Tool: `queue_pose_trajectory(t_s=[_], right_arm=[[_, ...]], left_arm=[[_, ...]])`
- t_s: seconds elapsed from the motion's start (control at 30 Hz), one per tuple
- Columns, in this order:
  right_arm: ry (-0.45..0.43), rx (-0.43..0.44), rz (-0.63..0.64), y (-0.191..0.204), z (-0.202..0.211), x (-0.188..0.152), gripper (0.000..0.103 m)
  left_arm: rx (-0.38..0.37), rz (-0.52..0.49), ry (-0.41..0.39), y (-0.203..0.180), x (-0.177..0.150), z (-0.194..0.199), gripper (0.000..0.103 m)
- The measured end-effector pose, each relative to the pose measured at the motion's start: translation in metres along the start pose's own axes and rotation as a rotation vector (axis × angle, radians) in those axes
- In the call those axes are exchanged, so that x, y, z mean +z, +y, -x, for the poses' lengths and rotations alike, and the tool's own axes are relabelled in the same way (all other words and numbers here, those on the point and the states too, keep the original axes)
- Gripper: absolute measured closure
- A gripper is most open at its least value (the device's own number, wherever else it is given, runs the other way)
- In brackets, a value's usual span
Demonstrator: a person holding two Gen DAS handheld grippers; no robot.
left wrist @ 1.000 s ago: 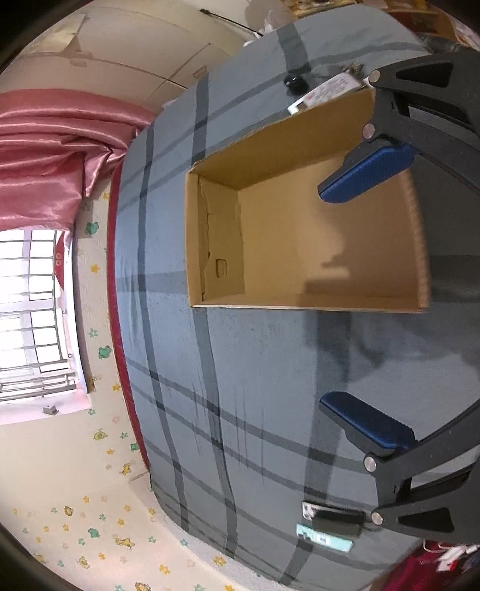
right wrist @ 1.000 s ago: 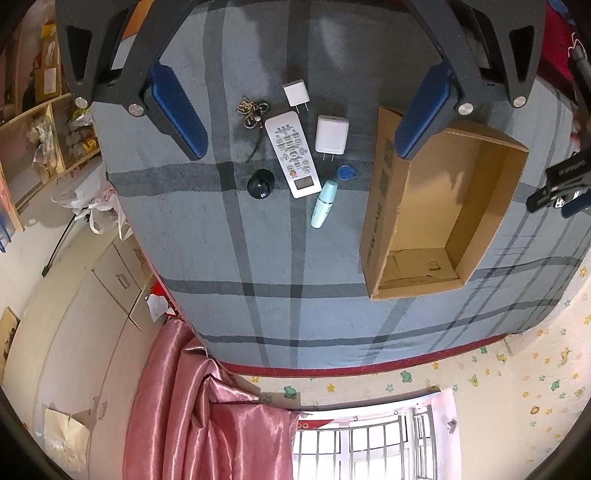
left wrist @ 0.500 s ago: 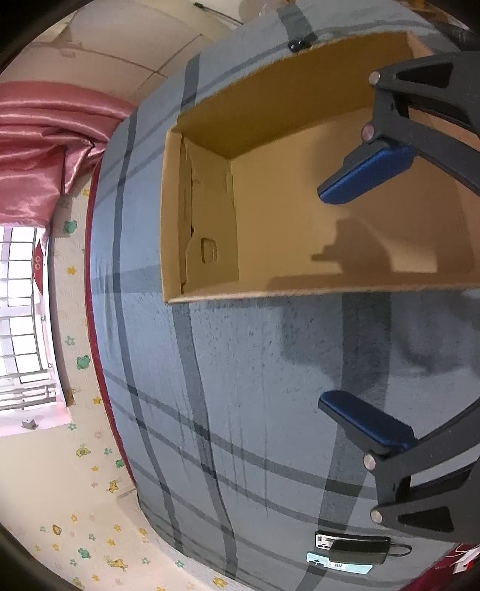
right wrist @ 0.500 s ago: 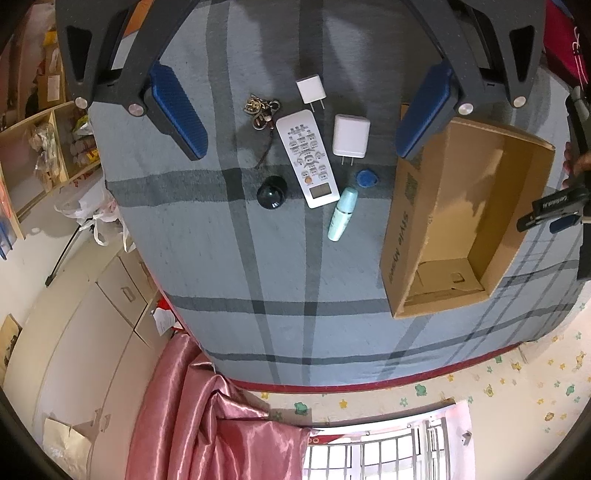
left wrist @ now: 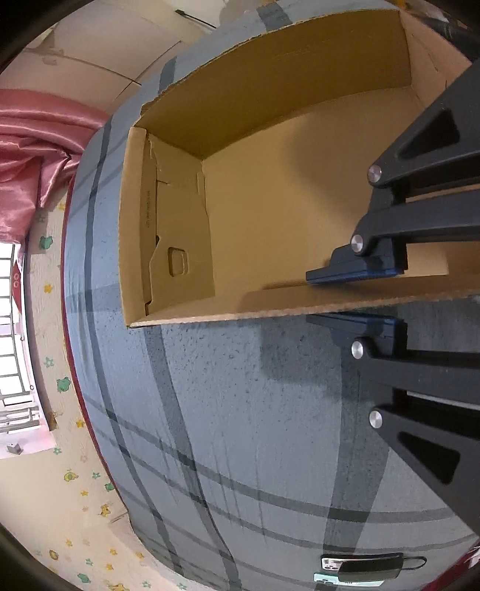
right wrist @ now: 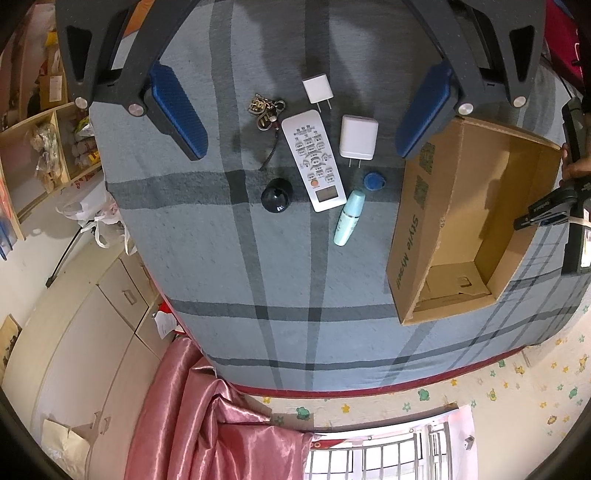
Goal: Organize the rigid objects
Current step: 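Move the left gripper to the cardboard box wall and clamp it, then grasp the black ball with the right gripper while the left gripper holds the box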
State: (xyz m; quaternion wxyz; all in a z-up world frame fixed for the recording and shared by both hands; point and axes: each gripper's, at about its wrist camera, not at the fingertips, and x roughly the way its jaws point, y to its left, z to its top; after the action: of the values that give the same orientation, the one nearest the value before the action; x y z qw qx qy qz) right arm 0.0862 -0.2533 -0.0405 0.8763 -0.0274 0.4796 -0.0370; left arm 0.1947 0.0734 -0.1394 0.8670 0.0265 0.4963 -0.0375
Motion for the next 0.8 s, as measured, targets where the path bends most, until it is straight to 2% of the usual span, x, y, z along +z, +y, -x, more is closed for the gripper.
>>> queue_pose_trajectory(t_s=[0.5,0.73,0.8], right_arm=[[-0.023,-0.015,-0.006,-0.013,-0.012,0.006,0.000],[-0.043,-0.032,0.010,-0.026,-0.034,0.019,0.000],[-0.044,-0.013,0.004,-0.031,-0.045,0.022,0.000]], left_arm=[[0.029,-0.024,0.002,-0.003,0.000,-0.003,0.088],[0.022,-0.017,0.004,-0.002,0.000,-0.004,0.088],[0.021,-0.016,0.006,-0.002,0.001,-0.004,0.088]])
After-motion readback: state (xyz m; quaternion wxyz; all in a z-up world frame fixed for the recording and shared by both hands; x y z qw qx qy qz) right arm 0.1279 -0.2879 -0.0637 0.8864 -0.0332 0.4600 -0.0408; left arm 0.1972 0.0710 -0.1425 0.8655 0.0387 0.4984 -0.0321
